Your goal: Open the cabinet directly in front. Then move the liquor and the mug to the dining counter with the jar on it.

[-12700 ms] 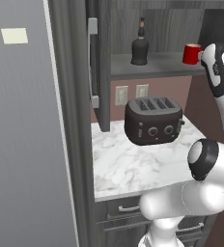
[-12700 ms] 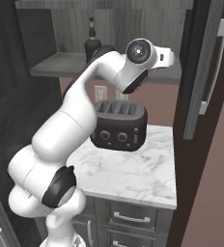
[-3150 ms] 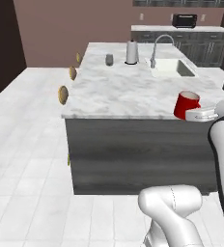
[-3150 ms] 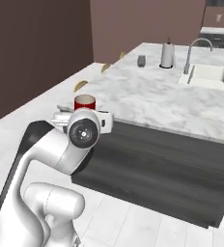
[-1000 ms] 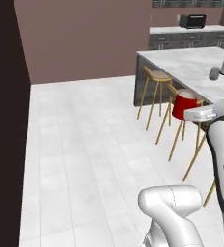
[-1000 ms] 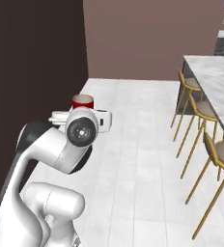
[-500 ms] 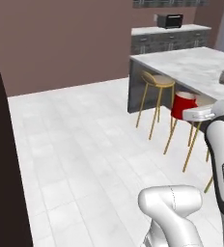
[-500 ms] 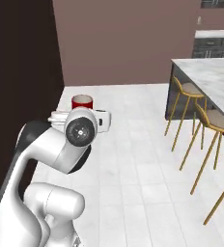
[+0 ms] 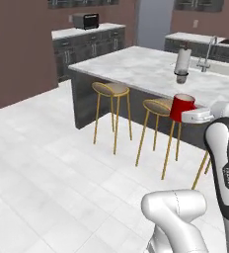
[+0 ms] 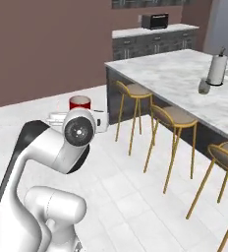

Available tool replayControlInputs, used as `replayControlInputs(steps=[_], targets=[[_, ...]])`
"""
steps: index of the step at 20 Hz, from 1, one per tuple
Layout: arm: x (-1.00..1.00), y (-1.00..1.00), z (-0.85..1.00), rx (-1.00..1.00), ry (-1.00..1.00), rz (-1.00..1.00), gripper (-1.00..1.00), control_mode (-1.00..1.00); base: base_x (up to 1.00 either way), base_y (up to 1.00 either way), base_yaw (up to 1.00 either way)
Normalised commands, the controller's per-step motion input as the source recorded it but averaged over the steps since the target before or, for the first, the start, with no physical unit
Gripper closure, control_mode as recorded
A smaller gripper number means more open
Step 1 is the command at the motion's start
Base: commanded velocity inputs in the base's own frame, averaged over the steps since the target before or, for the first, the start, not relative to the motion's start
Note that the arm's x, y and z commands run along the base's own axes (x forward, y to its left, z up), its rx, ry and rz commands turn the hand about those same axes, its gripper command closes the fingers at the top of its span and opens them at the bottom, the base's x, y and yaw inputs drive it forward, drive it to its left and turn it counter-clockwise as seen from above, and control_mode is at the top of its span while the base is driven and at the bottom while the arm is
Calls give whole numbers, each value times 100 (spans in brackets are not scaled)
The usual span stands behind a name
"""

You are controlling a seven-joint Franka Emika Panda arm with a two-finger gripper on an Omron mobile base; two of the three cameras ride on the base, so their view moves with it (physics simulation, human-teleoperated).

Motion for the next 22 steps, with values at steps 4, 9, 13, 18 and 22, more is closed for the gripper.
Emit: replayControlInputs(steps=[4,9,13,18,22], targets=[[0,0,0,0,0,0,100,100,92,70,-85],[0,0,0,0,0,0,100,100,74,60,-88],[0,0,0,0,0,0,100,100,40,41,-73],[0,0,0,0,0,0,100,100,14,23,-24],[0,0,0,0,0,0,100,100,21,71,0]])
